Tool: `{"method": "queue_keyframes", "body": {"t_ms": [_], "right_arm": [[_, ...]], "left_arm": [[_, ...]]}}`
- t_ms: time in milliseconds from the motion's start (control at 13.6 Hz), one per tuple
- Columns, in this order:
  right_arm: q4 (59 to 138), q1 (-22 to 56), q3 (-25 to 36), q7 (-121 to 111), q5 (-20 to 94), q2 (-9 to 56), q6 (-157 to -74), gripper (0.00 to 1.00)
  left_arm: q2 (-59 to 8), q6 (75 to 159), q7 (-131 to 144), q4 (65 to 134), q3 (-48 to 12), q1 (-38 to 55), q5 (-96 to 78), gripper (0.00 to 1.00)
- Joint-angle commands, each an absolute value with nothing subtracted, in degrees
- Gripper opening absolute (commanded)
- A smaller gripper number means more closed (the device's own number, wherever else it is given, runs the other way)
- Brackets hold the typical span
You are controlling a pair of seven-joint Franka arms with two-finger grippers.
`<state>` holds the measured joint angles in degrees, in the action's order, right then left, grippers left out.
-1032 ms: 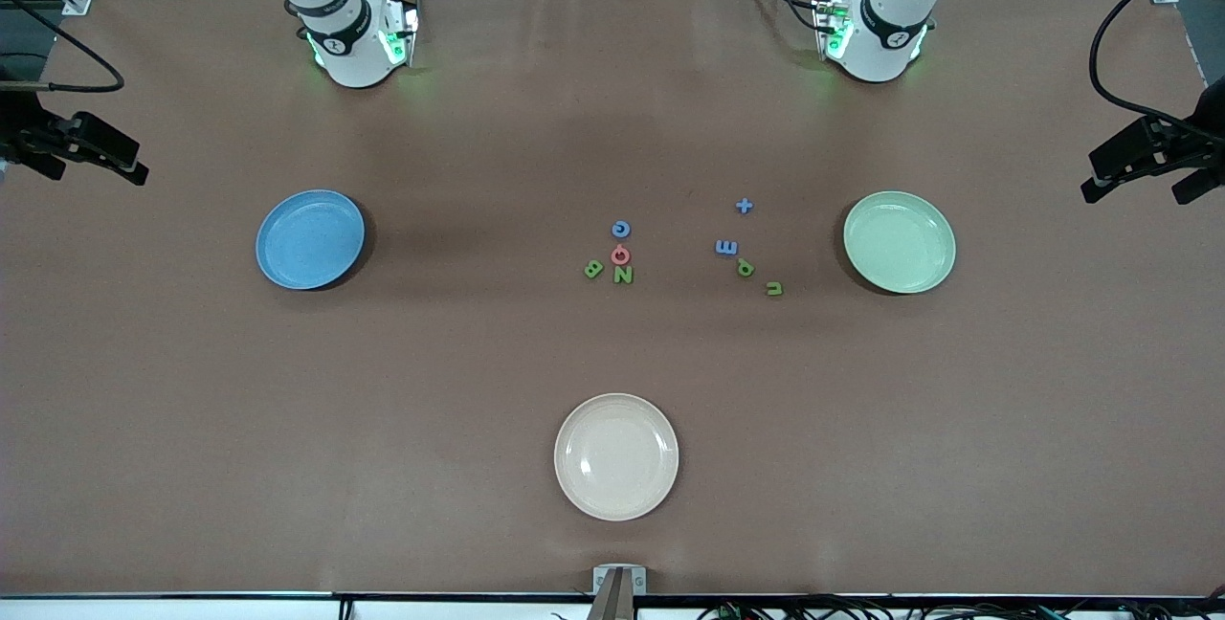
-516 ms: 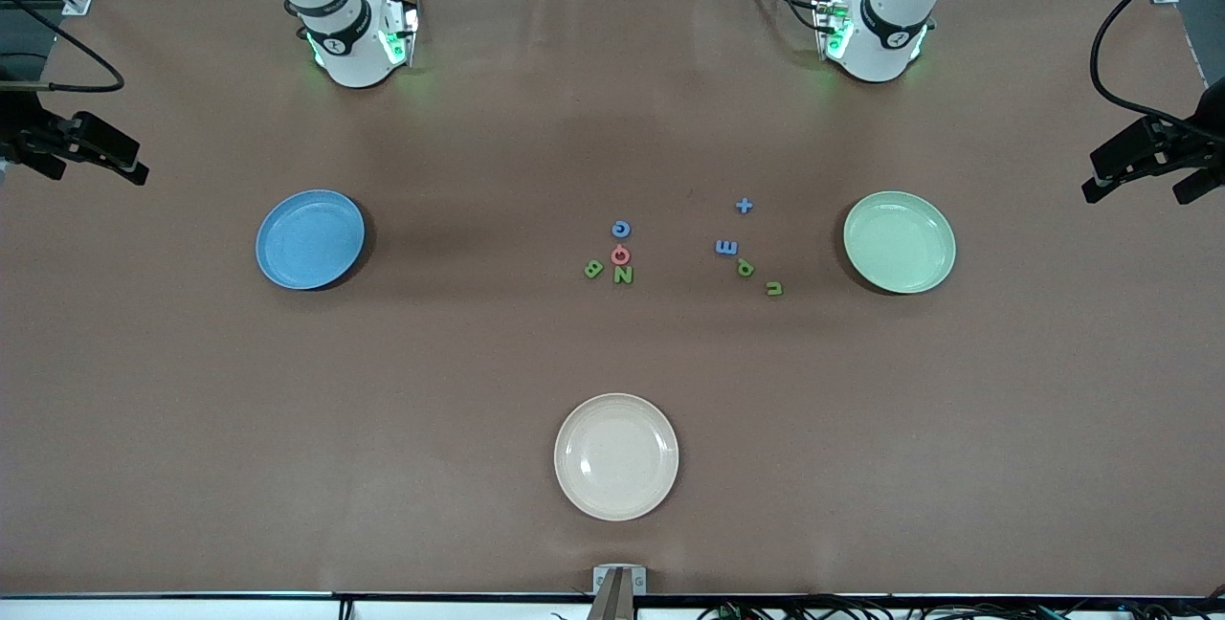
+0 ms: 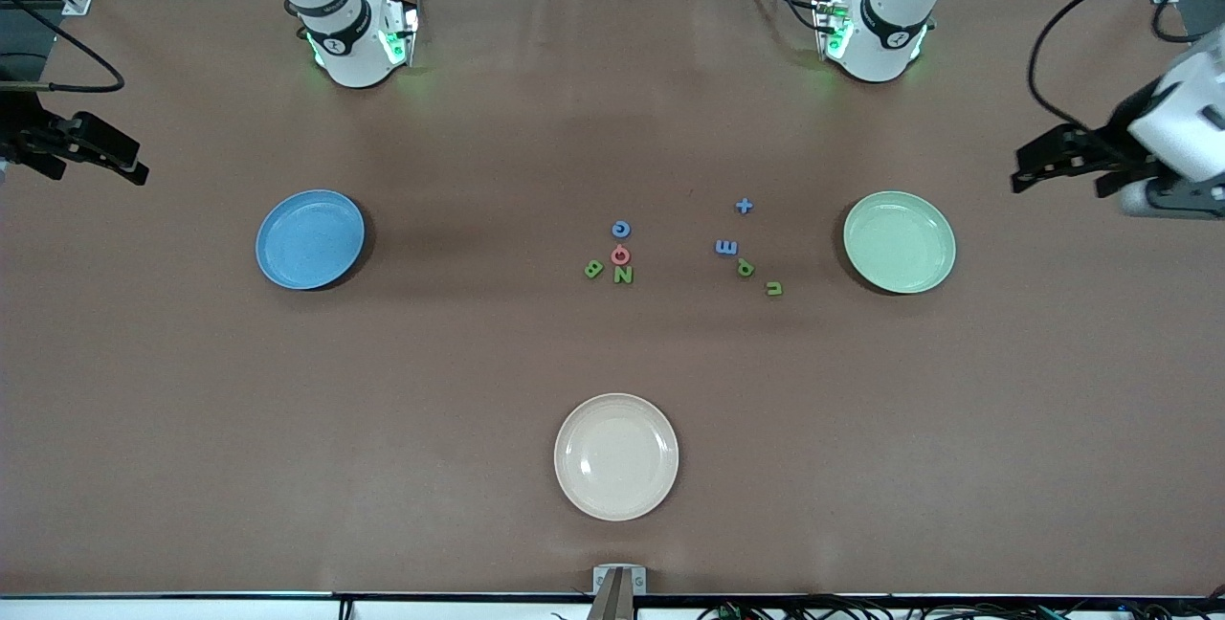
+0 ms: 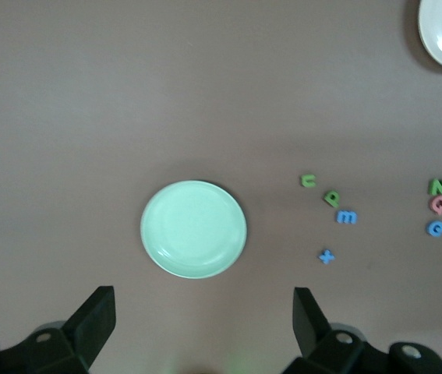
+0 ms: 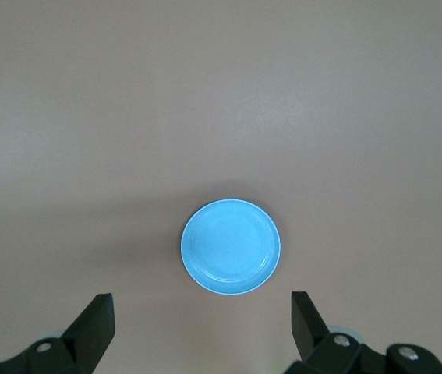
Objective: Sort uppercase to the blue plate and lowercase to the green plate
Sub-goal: 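Reach the left gripper down and grasp the blue plus sign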
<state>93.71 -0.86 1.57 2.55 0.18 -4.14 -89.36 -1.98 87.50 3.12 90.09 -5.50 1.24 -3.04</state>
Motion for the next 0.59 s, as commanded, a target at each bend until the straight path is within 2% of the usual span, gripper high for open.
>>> {"method": "queue_keyframes", "body": {"t_ms": [0, 516], "right_arm": [[94.8, -0.8, 1.8, 1.9, 0.1, -5.4, -89.5, 1.0], [94.2, -0.8, 1.8, 2.0, 0.1, -5.3, -89.4, 1.0]], "left_arm": [[-3.2, 88.4, 7.8, 92.6, -10.2, 1.3, -3.7, 1.0], [-3.3, 104.8, 21.8, 109.4, -23.5, 1.1, -3.7, 1.0]]}}
